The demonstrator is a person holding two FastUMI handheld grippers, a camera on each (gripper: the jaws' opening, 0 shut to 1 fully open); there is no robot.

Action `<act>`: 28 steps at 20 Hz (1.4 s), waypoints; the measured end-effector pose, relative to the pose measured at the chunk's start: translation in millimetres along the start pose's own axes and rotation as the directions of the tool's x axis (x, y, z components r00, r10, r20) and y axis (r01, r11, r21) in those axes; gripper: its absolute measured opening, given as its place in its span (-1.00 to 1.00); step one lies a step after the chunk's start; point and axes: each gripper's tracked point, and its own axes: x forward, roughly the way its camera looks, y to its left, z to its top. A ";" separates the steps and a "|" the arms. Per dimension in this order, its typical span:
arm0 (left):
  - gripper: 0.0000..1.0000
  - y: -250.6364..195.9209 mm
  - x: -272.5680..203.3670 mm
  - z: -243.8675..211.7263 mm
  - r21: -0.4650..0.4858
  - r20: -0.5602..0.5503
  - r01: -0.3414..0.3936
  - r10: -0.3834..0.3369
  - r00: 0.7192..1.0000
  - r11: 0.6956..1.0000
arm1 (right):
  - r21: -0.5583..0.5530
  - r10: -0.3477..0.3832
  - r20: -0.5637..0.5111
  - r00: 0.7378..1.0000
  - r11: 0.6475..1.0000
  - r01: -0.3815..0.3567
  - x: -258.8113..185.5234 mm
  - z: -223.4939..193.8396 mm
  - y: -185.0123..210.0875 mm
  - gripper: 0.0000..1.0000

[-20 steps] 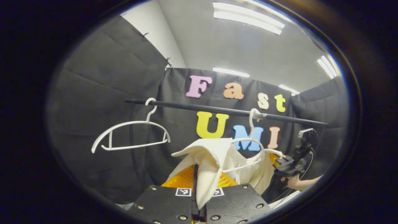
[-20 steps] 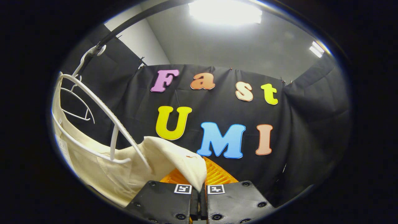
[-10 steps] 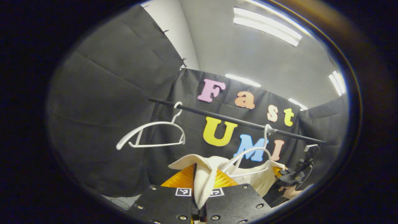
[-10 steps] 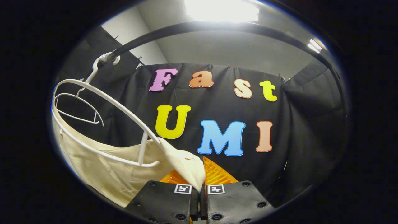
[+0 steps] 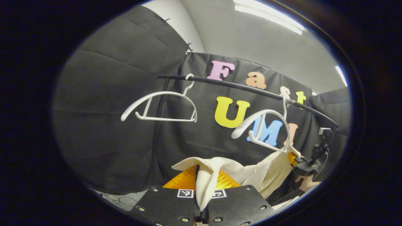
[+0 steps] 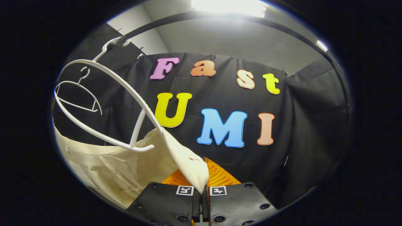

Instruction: Grasp the clothes on the hanger with both hands and then place them into the laundry hamper below.

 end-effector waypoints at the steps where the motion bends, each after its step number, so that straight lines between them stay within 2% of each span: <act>1: -0.95 -0.8 0.0 -7.9 -0.011 -0.010 -0.001 0.000 1.000 1.000 | -0.008 0.004 -0.025 1.000 1.000 -0.004 2.9 -9.6 0.4 -0.92; 5: -0.95 4.2 -9.1 -23.6 -0.035 -0.033 -0.004 0.003 0.999 0.999 | 0.033 0.002 -0.085 0.996 0.999 0.001 1.6 -23.8 -1.7 -0.92; 7: -0.95 1.4 -9.4 -28.3 -0.022 -0.037 -0.006 0.005 0.999 1.000 | 0.005 -0.003 -0.070 0.998 1.000 0.003 0.1 -21.0 -4.6 -0.92; 11: -0.95 -6.4 -9.8 -47.7 -0.085 -0.076 -0.013 0.007 0.997 0.996 | -0.024 -0.003 -0.152 0.988 1.000 -0.001 -6.3 -50.1 -5.6 -0.91; 14: -0.95 -10.1 -24.2 -56.4 -0.049 -0.084 -0.010 0.006 0.996 0.999 | -0.030 0.016 -0.174 0.985 0.999 -0.022 -28.3 -57.6 -4.0 -0.91; 18: -0.95 9.5 -48.9 -53.1 -0.013 -0.086 -0.029 0.028 0.996 0.999 | -0.064 0.036 -0.168 0.985 0.997 -0.047 -59.4 -50.7 -3.3 -0.91; 23: -0.95 8.7 -46.9 -36.2 0.033 -0.051 -0.023 0.025 0.998 0.999 | -0.091 0.058 -0.122 0.991 0.993 -0.069 -101.3 -20.5 2.6 -0.91; 28: -0.94 1.3 -57.9 -40.1 0.099 -0.070 0.048 -0.041 0.997 0.994 | 0.016 0.101 -0.147 0.984 0.995 -0.100 -139.1 -4.2 27.9 -0.92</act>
